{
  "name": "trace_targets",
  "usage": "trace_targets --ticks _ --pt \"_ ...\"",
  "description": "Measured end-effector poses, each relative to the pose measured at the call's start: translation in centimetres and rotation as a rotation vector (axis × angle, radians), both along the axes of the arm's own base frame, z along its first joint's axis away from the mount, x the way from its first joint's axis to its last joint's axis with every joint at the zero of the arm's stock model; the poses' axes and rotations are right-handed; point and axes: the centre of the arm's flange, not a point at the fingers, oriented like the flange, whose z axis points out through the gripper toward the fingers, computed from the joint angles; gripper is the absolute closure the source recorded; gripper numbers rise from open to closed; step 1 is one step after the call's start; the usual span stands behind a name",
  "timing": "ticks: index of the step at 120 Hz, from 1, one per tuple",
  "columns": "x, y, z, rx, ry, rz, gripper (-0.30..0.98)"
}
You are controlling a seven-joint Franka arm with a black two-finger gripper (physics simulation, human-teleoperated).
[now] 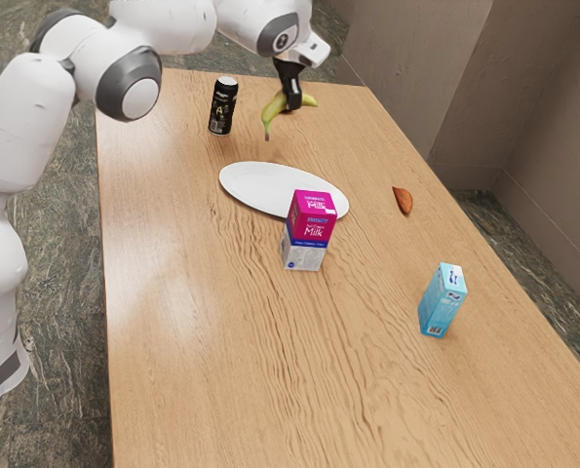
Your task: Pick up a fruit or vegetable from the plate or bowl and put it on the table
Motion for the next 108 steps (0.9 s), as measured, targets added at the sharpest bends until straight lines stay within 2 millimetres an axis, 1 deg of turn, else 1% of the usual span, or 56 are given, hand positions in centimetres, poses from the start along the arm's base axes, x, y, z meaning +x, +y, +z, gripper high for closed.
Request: trace_targets --ticks 7,13,18,24,31,47,50,54,57,59,64,65,68,69,70,72,74,75,78,82,86,88,97,108 --pt "0.6 0.4 -2.2 -0.016 0.001 0.002 0.51" --pt "0.9 0.6 -3.0 -0.022 -0.005 0.004 0.5" --pt "1.1 0.7 -3.5 -0.021 -0.012 0.002 0.38" --pt "1.2 0.8 -3.6 -0.02 -0.021 0.001 0.27" --pt "1.3 0.8 -3.6 -0.015 -0.031 0.0 0.18" --pt "1.5 0.8 -3.4 -0.005 -0.046 -0.004 0.08" --pt "1.3 0.7 -3.0 -0.004 -0.049 -0.005 0.07" --pt "0.2 0.2 -1.2 -0.008 -0.055 -0.004 0.06" --pt "-1.3 -0.7 1.1 -0.016 -0.063 -0.003 0.06" --pt "-2.6 -2.0 4.0 -0.018 -0.08 -0.011 0.05" --pt "-5.7 -6.5 12.1 -0.01 -0.128 -0.054 0.04" --pt "-6.3 -7.4 14.0 -0.005 -0.14 -0.063 0.04" --pt "-8.2 -9.8 21.1 0.028 -0.192 -0.087 0.04" --pt "-8.9 -10.5 23.1 0.038 -0.205 -0.093 0.04" --pt "-9.6 -11.3 25.1 0.051 -0.215 -0.098 0.04" --pt "-11.0 -12.7 28.3 0.077 -0.225 -0.107 0.03" --pt "-12.6 -14.1 31.0 0.109 -0.222 -0.113 0.03" --pt "-13.2 -14.7 32.0 0.123 -0.216 -0.114 0.03" --pt "-14.9 -16.3 34.2 0.154 -0.193 -0.115 0.03" --pt "-16.7 -17.5 36.2 0.182 -0.163 -0.102 0.03" --pt "-18.2 -17.2 36.8 0.193 -0.122 -0.062 0.03" --pt "-18.9 -16.5 36.7 0.193 -0.096 -0.034 0.03" --pt "-20.3 -12.2 34.4 0.164 0.034 0.109 0.02" --pt "-23.3 -8.2 32.9 0.128 0.123 0.265 0.02"
